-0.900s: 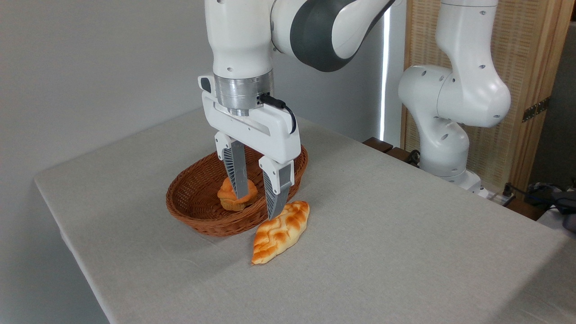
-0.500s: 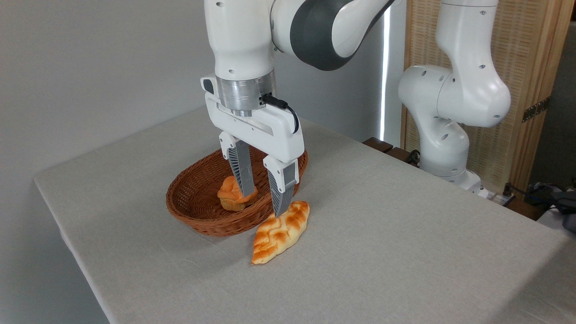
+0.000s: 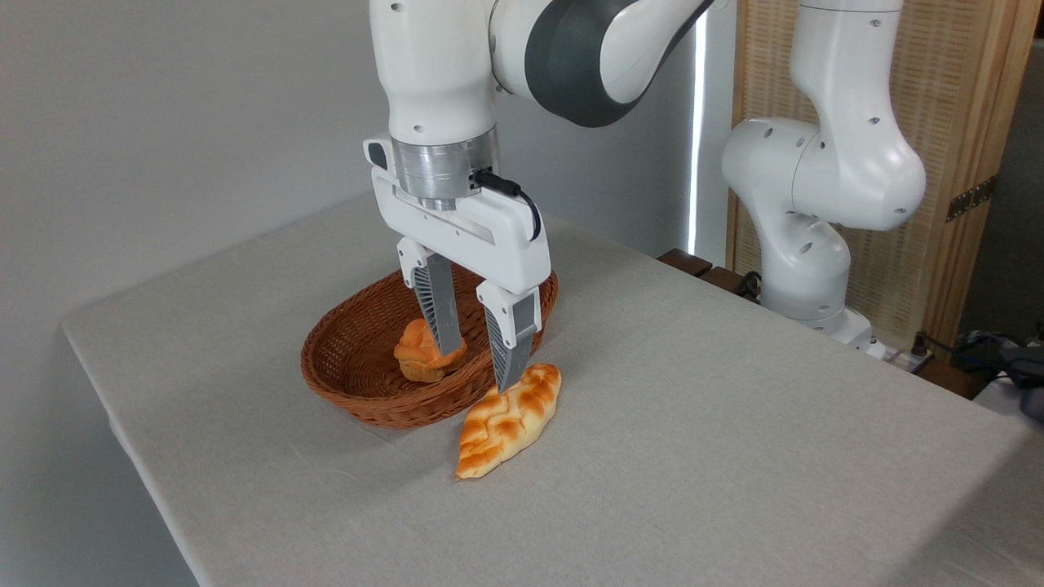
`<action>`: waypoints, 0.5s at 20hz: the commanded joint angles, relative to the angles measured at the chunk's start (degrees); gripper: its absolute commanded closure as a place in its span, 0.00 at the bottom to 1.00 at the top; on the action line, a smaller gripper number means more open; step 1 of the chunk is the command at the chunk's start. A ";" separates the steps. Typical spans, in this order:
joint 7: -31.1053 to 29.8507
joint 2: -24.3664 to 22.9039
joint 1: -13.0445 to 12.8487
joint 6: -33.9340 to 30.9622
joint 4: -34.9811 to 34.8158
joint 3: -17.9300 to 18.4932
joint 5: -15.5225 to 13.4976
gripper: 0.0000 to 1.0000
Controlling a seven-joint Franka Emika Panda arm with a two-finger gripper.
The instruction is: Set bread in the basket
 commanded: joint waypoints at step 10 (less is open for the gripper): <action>0.70 1.91 2.72 11.36 -3.87 0.71 0.36 0.00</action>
